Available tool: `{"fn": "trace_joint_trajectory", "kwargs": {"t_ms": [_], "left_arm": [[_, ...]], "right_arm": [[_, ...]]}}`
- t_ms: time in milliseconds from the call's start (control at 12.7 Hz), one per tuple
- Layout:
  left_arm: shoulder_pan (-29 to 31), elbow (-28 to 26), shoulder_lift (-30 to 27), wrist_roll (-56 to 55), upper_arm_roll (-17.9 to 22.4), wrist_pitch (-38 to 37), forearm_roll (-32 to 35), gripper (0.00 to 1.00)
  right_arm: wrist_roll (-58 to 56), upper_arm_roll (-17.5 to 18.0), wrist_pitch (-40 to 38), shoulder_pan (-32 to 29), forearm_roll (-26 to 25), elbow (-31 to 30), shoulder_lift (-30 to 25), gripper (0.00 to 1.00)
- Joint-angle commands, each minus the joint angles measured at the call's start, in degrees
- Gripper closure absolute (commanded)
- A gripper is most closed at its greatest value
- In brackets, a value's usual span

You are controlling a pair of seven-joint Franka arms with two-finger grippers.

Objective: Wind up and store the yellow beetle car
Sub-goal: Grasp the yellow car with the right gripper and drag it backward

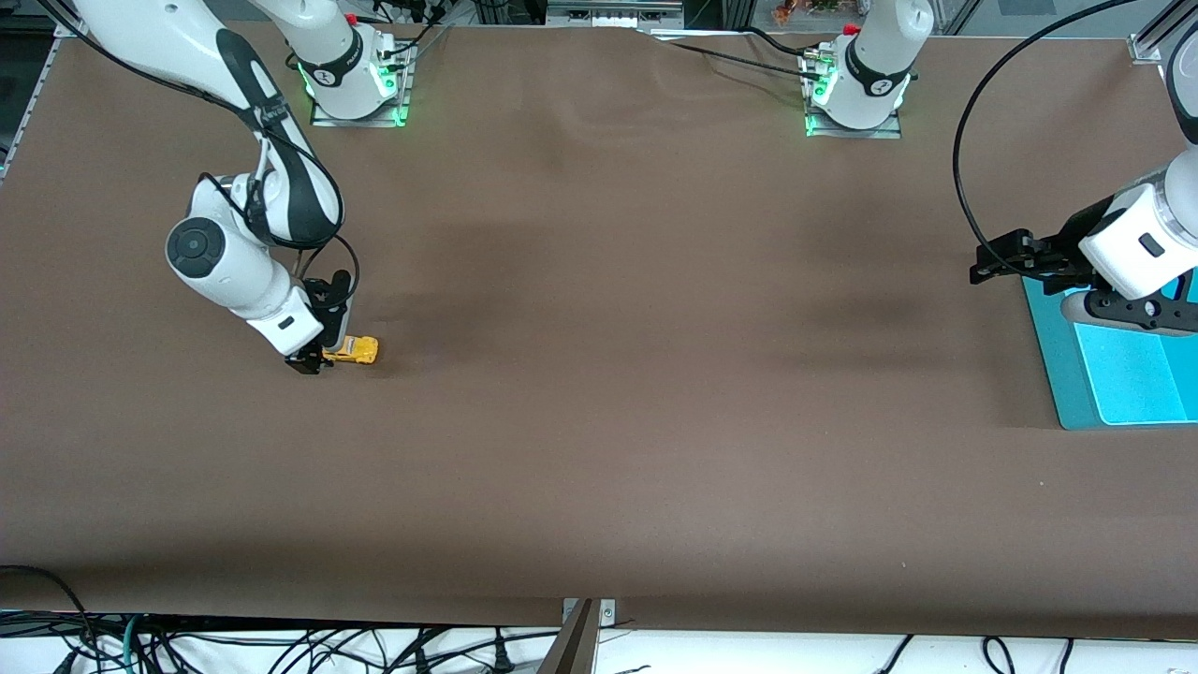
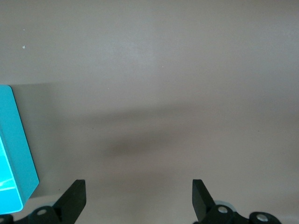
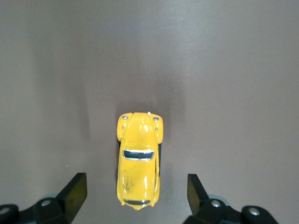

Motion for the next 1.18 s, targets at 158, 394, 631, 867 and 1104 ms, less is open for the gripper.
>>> {"fn": "trace_joint_trajectory", "kwargs": {"t_ms": [158, 394, 631, 867, 1104], "left_arm": [[-0.12, 1.10, 0.64, -0.38, 0.06, 0.12, -0.90, 0.00], [-0.12, 1.10, 0.64, -0.38, 0.06, 0.12, -0.90, 0.00], [-0.12, 1.10, 0.64, -0.38, 0.06, 0.12, -0.90, 0.00], [-0.12, 1.10, 0.73, -0.38, 0.06, 0.12, -0.90, 0.00], [-0.20, 1.10, 0.73, -0.38, 0.06, 0.12, -0.90, 0.00]], "right_arm": [[-3.10, -0.01, 4.71, -0.18, -0.05, -0.34, 2.83, 0.12], [-3.01, -0.01, 5.85, -0.18, 0.03, -0.25, 4.15, 0.67], [-3.54, -0.01, 5.41, -0.18, -0.05, -0.16, 3.97, 0.95], [-7.56, -0.01, 5.33, 0.08, -0.05, -0.25, 4.15, 0.95], [-9.69, -0.36, 3.84, -0.79, 0.03, -0.16, 5.90, 0.94]]}}
